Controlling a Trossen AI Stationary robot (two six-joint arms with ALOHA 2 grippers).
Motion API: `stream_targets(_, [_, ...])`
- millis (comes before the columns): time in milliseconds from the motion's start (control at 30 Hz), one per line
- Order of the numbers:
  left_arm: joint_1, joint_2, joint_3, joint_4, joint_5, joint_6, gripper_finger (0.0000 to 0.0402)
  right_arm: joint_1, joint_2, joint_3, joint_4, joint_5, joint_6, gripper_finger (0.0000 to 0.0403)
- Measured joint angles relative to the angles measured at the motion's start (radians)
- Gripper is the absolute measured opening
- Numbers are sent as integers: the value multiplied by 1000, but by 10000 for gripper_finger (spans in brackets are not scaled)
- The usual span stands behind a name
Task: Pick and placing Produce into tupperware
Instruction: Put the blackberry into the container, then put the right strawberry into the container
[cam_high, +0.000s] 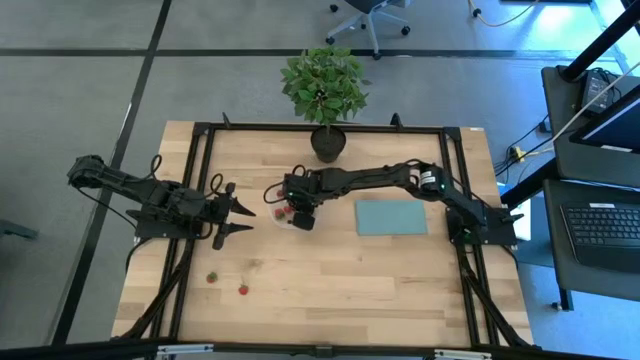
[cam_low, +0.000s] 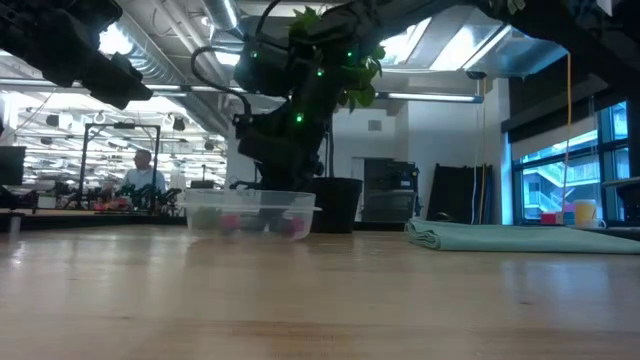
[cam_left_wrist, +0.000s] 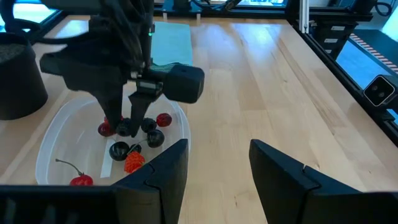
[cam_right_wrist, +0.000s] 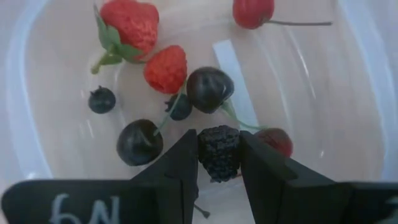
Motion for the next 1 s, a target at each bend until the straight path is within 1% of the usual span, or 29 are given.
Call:
stream_targets(167, [0,0,0,0,0,0,165,0,3,0,10,3,0,108])
stream_targets(467, [0,0,0,0,0,0,165,0,1,0,20,3,-24,137])
stream_targets(767, [0,0,0,-1,0,0,165,0,0,1,20,3,-27,140])
stream_targets(867, [0,0,0,-1,0,0,165,0,0,43,-25,4,-26,141])
stream_targets(1000, [0,0,0,-11,0,0,165,6,0,155,-127,4,-29,141])
